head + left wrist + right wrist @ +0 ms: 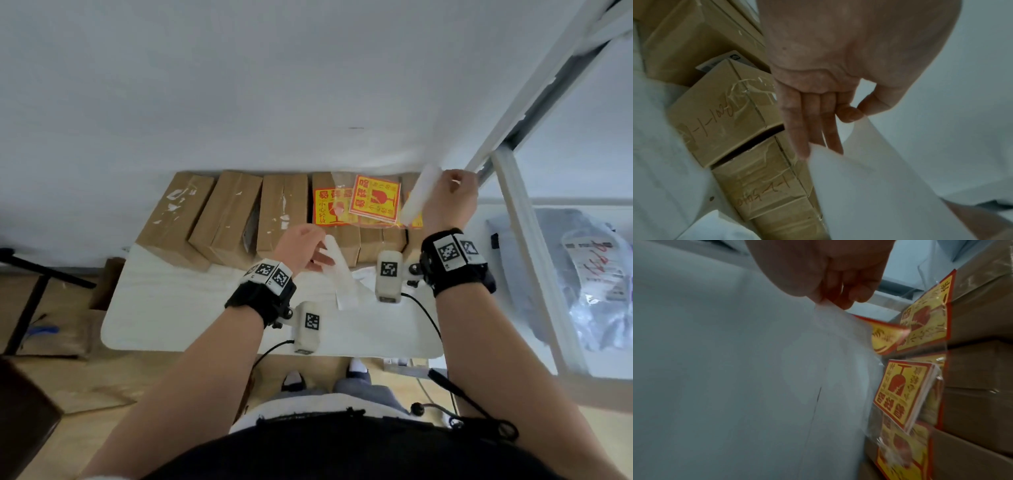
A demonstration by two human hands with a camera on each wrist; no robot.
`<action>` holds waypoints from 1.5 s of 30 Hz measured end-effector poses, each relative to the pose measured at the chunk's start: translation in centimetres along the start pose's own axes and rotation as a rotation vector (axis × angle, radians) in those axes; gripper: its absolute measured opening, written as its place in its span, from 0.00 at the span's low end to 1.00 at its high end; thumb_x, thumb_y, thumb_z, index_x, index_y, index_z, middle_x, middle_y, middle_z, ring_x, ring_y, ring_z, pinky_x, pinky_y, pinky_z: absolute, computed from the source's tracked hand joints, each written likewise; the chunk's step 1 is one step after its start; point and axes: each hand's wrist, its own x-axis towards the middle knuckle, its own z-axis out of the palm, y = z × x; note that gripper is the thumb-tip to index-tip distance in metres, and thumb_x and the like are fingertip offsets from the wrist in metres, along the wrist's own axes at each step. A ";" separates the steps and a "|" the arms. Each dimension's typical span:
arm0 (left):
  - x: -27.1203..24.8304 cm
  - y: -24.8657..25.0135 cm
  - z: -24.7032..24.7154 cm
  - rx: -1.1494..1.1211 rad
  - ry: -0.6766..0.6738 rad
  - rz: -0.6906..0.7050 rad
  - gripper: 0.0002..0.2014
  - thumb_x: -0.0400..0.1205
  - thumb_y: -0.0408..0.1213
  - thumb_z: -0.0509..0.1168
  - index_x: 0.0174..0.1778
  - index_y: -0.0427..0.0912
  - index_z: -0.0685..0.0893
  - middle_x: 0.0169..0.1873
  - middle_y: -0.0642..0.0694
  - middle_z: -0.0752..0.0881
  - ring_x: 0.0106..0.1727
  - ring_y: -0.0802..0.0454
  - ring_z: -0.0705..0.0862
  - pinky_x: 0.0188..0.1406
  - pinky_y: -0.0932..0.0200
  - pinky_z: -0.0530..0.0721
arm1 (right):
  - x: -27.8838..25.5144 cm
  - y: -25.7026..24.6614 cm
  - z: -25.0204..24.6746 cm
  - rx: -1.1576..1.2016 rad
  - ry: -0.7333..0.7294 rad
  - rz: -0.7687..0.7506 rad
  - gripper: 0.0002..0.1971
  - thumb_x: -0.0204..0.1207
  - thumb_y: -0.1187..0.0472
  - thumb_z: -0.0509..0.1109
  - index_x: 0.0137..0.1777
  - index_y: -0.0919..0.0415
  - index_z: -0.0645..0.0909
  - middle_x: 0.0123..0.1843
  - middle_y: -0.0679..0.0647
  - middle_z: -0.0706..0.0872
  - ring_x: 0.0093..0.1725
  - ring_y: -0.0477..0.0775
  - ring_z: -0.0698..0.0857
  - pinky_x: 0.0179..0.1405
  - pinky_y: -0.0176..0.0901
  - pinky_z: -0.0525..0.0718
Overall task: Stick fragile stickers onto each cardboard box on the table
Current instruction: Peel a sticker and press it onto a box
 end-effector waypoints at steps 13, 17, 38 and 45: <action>1.1 -0.9 1.9 0.193 -0.202 -0.237 0.06 0.88 0.34 0.59 0.56 0.36 0.78 0.52 0.42 0.83 0.39 0.48 0.83 0.50 0.51 0.79 | -5.0 2.3 -0.3 -0.119 -0.239 -0.045 0.06 0.86 0.58 0.60 0.53 0.58 0.77 0.40 0.52 0.85 0.26 0.46 0.85 0.26 0.35 0.81; 1.7 -2.1 1.8 0.292 -0.052 -0.004 0.13 0.83 0.32 0.66 0.63 0.41 0.84 0.57 0.42 0.88 0.48 0.45 0.88 0.54 0.47 0.87 | -5.3 2.3 -0.3 -0.091 -0.292 -0.008 0.07 0.87 0.57 0.59 0.53 0.59 0.76 0.33 0.56 0.86 0.16 0.38 0.80 0.21 0.33 0.77; 3.3 0.4 -3.3 0.197 0.085 0.317 0.20 0.77 0.30 0.74 0.63 0.45 0.81 0.54 0.49 0.89 0.53 0.53 0.89 0.54 0.55 0.88 | -8.3 -1.2 7.6 0.051 -0.802 0.017 0.22 0.85 0.45 0.61 0.43 0.62 0.84 0.40 0.65 0.91 0.32 0.55 0.86 0.28 0.39 0.80; 5.6 -0.1 -7.4 -0.204 0.213 0.086 0.09 0.84 0.29 0.67 0.57 0.38 0.77 0.55 0.38 0.89 0.50 0.41 0.91 0.46 0.43 0.91 | -8.0 -1.0 10.1 -0.248 -0.641 -0.064 0.16 0.76 0.43 0.73 0.52 0.55 0.80 0.41 0.49 0.87 0.38 0.47 0.85 0.36 0.43 0.82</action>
